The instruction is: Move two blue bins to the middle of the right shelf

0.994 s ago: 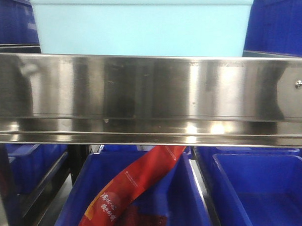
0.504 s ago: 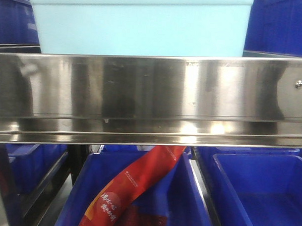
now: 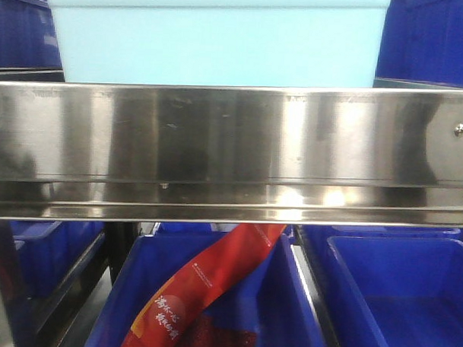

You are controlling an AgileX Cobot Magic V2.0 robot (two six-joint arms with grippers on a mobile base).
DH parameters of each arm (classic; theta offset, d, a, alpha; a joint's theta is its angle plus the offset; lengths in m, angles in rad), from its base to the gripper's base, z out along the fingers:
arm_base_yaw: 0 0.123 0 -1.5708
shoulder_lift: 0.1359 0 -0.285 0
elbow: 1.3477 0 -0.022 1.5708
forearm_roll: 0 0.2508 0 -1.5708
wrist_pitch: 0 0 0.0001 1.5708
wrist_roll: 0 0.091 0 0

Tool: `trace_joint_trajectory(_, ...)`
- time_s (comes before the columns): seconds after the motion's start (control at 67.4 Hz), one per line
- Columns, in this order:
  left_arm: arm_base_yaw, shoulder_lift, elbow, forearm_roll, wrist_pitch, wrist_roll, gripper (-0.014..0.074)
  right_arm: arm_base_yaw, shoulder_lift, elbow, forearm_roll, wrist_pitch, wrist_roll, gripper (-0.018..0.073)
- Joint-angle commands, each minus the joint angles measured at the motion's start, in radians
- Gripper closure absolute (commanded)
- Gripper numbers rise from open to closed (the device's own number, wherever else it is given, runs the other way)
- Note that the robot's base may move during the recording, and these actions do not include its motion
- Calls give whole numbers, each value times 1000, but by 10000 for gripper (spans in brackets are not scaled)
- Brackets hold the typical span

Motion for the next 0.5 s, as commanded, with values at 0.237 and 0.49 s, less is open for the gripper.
trace_joint_trajectory(0.237,2,-8,24,-12,-24,0,708,0,-4,3,-14,-24,1,721)
trace_joint_trajectory(0.49,2,-8,24,-12,-24,0,708,0,-4,3,-14,-24,1,721)
